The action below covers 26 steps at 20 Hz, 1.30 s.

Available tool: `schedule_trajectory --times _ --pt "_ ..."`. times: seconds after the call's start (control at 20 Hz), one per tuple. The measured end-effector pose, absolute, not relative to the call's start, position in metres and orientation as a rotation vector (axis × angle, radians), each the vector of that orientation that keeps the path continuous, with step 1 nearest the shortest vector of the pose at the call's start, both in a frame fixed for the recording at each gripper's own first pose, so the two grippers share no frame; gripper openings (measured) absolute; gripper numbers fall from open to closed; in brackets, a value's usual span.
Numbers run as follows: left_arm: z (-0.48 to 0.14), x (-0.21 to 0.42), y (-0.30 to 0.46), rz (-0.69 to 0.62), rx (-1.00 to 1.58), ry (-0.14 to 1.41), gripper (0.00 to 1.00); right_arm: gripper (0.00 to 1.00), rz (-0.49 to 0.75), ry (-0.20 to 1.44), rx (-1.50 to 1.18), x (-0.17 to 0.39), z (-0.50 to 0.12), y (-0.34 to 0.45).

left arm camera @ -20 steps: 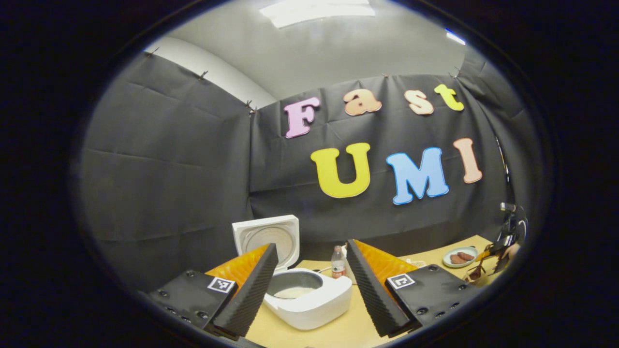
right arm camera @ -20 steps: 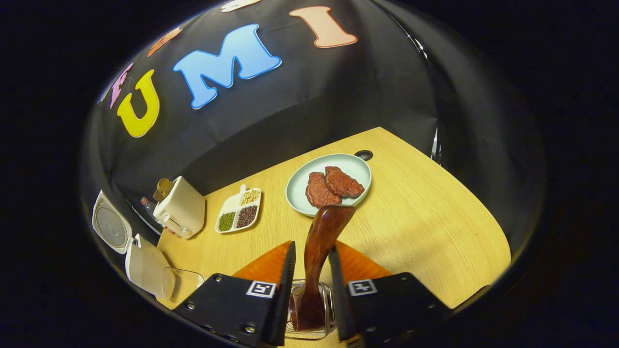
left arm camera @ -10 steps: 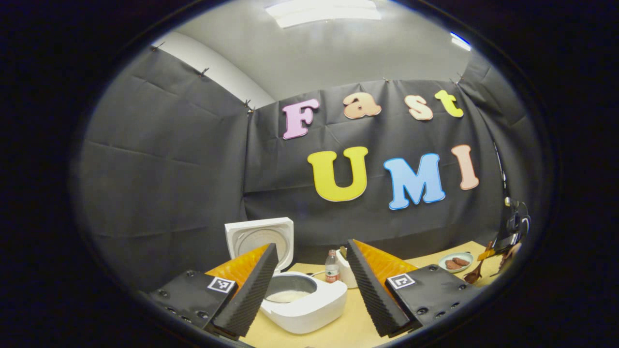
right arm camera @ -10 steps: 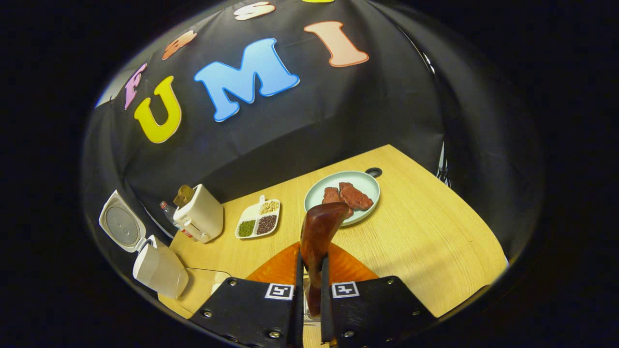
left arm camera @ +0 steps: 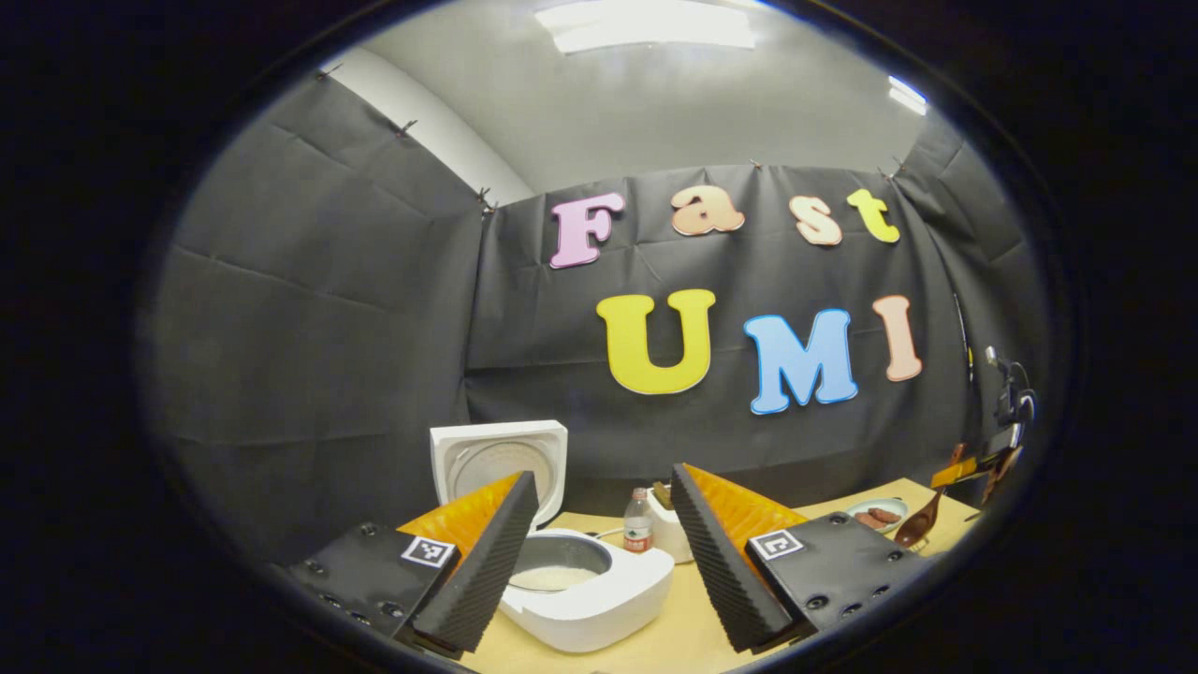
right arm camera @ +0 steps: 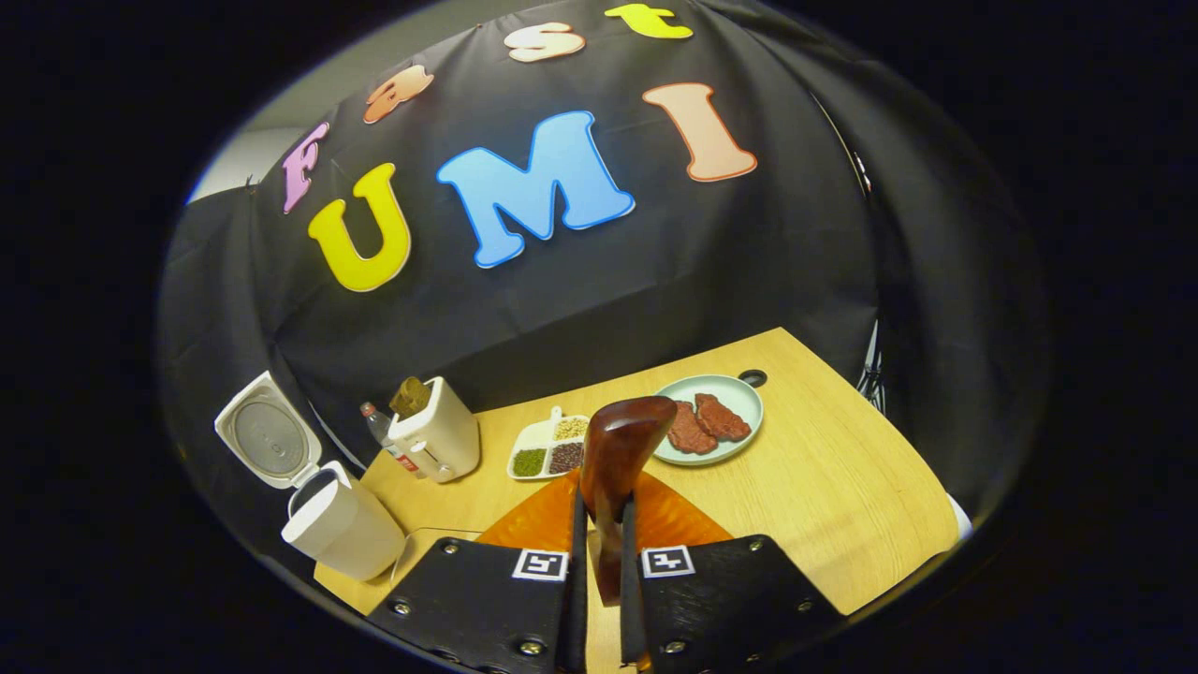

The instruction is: Close the left gripper, press the button to open the rice cooker; take a wooden spoon from the chopstick holder with the right hand, scoop a spoonful of rice and pour it into the rice cooker, then put the wooden spoon back into the chopstick holder.

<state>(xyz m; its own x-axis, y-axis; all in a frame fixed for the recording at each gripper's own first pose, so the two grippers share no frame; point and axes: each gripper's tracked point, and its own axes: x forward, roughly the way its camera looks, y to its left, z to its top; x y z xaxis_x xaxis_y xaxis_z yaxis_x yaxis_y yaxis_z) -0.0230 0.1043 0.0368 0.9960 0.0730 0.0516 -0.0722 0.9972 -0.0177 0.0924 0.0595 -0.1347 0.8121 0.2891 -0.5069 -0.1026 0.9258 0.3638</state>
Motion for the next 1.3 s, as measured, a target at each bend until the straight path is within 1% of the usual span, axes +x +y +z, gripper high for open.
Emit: schedule_trajectory --times 0.05,0.1,0.15,0.2,0.3,0.5,0.65,0.7,0.85,0.9,1.15,1.2,1.3 --pt "0.035 -0.023 0.108 0.074 -0.024 -0.050 0.96 0.14 0.233 0.587 0.337 0.088 -0.130 0.069" --pt "0.035 -0.023 0.113 0.075 -0.032 -0.048 0.98 0.14 0.249 0.579 0.336 0.086 -0.126 0.078" --pt "0.032 -0.024 0.116 0.074 -0.040 -0.046 0.96 0.14 0.266 0.570 0.331 0.086 -0.122 0.088" --pt "0.030 -0.024 0.121 0.075 -0.042 -0.044 0.98 0.14 0.279 0.565 0.323 0.085 -0.121 0.097" --pt "0.026 -0.026 0.131 0.079 -0.034 -0.039 0.96 0.14 0.305 0.567 0.322 0.080 -0.121 0.118" --pt "0.028 -0.028 0.153 0.093 -0.009 -0.050 0.96 0.14 0.362 0.569 0.325 0.070 -0.128 0.160" --pt "0.027 -0.031 0.173 0.113 -0.007 -0.052 0.96 0.14 0.362 0.576 0.270 0.067 -0.149 0.180" --pt "0.028 -0.032 0.180 0.120 -0.005 -0.053 0.98 0.14 0.357 0.578 0.240 0.067 -0.157 0.184" --pt "0.019 -0.037 0.200 0.142 0.002 -0.037 0.98 0.14 0.329 0.586 0.138 0.066 -0.186 0.195" --pt "0.017 -0.038 0.207 0.151 0.004 -0.031 0.96 0.14 0.315 0.583 0.110 0.067 -0.193 0.198" --pt "0.007 -0.045 0.233 0.175 -0.004 -0.005 0.96 0.14 0.280 0.545 -0.061 0.066 -0.224 0.216" --pt "0.007 -0.045 0.239 0.185 -0.003 -0.011 0.98 0.14 0.275 0.529 -0.093 0.067 -0.227 0.220" --pt "0.010 -0.045 0.245 0.191 -0.009 -0.015 0.98 0.14 0.286 0.519 -0.142 0.063 -0.234 0.233"
